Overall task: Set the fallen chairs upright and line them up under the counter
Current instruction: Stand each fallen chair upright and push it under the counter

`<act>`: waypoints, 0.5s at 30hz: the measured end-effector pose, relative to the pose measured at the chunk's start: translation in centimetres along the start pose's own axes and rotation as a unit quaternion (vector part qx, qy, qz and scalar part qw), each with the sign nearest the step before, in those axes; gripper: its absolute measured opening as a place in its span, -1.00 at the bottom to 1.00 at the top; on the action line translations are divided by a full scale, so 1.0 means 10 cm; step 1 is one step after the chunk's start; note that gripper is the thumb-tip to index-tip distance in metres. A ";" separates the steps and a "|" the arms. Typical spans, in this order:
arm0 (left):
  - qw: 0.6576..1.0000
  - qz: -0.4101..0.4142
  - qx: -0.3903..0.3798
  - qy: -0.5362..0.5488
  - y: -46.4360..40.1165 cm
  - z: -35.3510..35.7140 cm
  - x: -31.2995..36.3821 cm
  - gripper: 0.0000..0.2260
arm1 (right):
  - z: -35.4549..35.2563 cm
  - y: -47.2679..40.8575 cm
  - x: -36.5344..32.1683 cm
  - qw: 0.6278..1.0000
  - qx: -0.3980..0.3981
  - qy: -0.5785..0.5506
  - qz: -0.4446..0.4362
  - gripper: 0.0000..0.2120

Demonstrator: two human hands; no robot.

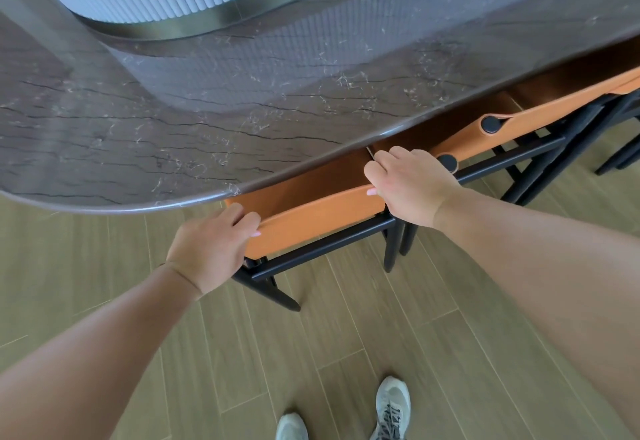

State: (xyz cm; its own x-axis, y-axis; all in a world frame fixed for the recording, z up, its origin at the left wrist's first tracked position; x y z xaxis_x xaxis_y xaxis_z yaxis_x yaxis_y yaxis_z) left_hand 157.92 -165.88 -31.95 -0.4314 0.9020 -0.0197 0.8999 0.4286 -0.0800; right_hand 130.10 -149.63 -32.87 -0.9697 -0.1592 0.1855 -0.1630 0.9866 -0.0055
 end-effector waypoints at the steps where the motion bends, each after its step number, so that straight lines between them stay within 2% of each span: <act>1: 1.000 0.001 0.001 -0.005 -0.01 0.00 -0.03 -0.85 | 0.00 -0.01 0.00 1.000 0.004 0.002 0.001 -0.79; 15: 1.000 0.009 0.000 -0.029 -0.01 0.03 -0.62 -0.62 | -0.03 -0.36 -0.31 0.998 0.044 -0.028 0.027 -0.72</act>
State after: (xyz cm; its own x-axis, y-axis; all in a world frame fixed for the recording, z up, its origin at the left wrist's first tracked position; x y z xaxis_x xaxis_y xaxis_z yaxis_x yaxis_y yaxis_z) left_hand 160.48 -171.50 -32.15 -0.4173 0.9053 -0.0797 0.9080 0.4116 -0.0785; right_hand 133.74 -152.71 -33.09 -0.9859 -0.1092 0.1266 -0.1223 0.9874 -0.1006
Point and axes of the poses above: each hand's wrist, its own y-axis away from the middle knuckle, its own z-axis out of the palm, x = y × z, the point moved 1 cm from there along -y, towards the middle knuckle, and after that the axes turned 10 degrees about -z, right-handed, at the moved point
